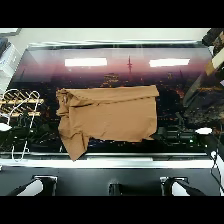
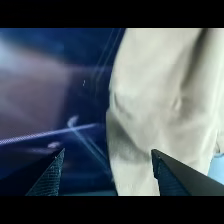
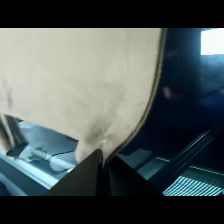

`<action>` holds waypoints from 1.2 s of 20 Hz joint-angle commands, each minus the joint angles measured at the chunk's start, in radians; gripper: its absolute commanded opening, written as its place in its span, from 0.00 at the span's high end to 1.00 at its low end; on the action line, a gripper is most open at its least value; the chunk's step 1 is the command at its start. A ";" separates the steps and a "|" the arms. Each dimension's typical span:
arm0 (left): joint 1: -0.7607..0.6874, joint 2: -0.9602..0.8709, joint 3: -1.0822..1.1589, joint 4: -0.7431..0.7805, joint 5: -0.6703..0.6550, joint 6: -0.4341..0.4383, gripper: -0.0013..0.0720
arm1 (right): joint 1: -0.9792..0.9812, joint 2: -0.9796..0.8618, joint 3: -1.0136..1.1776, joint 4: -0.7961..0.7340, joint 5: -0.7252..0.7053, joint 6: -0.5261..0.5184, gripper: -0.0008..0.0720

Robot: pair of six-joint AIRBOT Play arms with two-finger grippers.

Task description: Fold the clothes and pants, and hang the long-sleeved shirts on hangers.

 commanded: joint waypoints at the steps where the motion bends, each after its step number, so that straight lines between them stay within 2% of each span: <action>1: 0.001 -0.048 -0.010 -0.106 0.089 0.087 0.16 | 0.001 0.030 0.001 0.013 0.058 0.021 0.94; 4: 0.001 -0.116 -0.010 -0.173 0.106 0.139 0.16 | 0.001 0.064 0.001 0.018 0.074 0.056 0.94; 8: -0.009 -0.164 -0.010 -0.187 0.154 0.141 0.16 | 0.001 0.124 0.001 0.021 0.094 0.082 0.94; 9: -0.018 -0.169 -0.010 -0.190 0.160 0.141 0.25 | 0.001 0.144 0.001 0.021 0.094 0.090 0.94; 10: -0.031 -0.174 -0.010 -0.191 0.166 0.141 0.47 | 0.001 0.165 0.001 0.022 0.094 0.101 0.94; 11: -0.046 -0.178 -0.010 -0.192 0.172 0.141 0.58 | 0.001 0.185 0.001 0.023 0.096 0.108 0.94; 12: -0.065 -0.182 -0.010 -0.195 0.175 0.141 0.66 | 0.001 0.206 0.001 0.029 0.100 0.108 0.95; 13: -0.087 -0.185 -0.010 -0.201 0.176 0.141 0.66 | 0.001 0.227 0.001 0.038 0.104 0.116 0.95; 14: -0.111 -0.185 -0.010 -0.201 0.175 0.141 0.73 | 0.001 0.249 0.001 0.044 0.105 0.127 0.95; 15: -0.132 -0.184 -0.007 -0.201 0.171 0.135 0.96 | 0.001 0.272 0.003 0.057 0.109 0.134 0.95; 18: -0.148 -0.149 0.056 -0.245 0.113 0.103 0.96 | 0.001 0.338 0.054 0.098 0.125 0.143 0.95; 20: -0.147 -0.076 0.163 -0.253 0.044 0.072 0.96 | 0.001 0.367 0.173 0.092 0.125 0.147 0.95; 24: -0.144 0.131 0.562 -0.249 -0.010 -0.090 0.96 | 0.001 0.368 0.610 0.042 0.074 0.199 0.95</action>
